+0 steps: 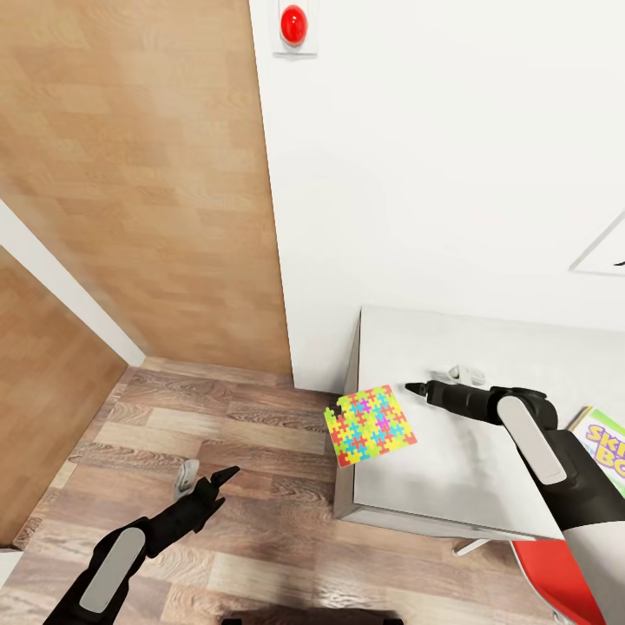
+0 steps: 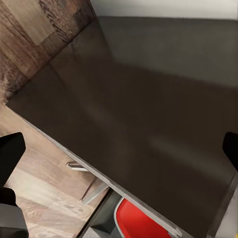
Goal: Put all the toys in the child's room - the three board games (two on the bed and one on the table), the two jigsaw puzzles on the table, and the tennis ball on the table - inside the toy box on the table in the child's room.
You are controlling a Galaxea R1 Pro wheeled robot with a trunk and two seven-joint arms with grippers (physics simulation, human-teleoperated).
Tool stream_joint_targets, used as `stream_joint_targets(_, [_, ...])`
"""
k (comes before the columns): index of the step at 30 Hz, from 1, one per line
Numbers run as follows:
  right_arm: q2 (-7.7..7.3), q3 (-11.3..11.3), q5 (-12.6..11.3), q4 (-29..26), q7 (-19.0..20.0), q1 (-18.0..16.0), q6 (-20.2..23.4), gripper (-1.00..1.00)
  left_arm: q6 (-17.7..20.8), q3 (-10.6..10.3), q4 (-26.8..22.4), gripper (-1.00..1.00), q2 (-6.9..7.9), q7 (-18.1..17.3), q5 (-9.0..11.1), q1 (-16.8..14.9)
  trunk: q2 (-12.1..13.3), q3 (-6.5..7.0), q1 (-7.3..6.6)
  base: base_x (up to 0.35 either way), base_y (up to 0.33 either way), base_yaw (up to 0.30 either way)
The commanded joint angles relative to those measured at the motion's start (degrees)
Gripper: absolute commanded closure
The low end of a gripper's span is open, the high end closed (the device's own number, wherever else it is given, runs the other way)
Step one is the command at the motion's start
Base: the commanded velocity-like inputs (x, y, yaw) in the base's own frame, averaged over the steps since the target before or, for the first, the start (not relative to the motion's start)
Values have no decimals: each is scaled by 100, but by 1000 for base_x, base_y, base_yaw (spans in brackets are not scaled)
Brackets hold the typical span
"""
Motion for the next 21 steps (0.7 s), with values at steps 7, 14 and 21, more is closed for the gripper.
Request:
stream_joint_targets(7, [-9,11,-45,-111,-53,5,15,-100,44,11,-2,-100,2,-5,11,-3,-10,-8,3,0,0,0])
stream_joint_targets(14, [-15,11,-49,-227,-58,9,38,-100,46,11,-2,-100,4,-7,0,-3,-10,-8,3,0,0,0])
stream_joint_targets(21, [-28,11,-43,-526,-74,78,72,-100,35,-7,4,-100,10,-17,-14,-14,-10,-8,3,0,0,-64])
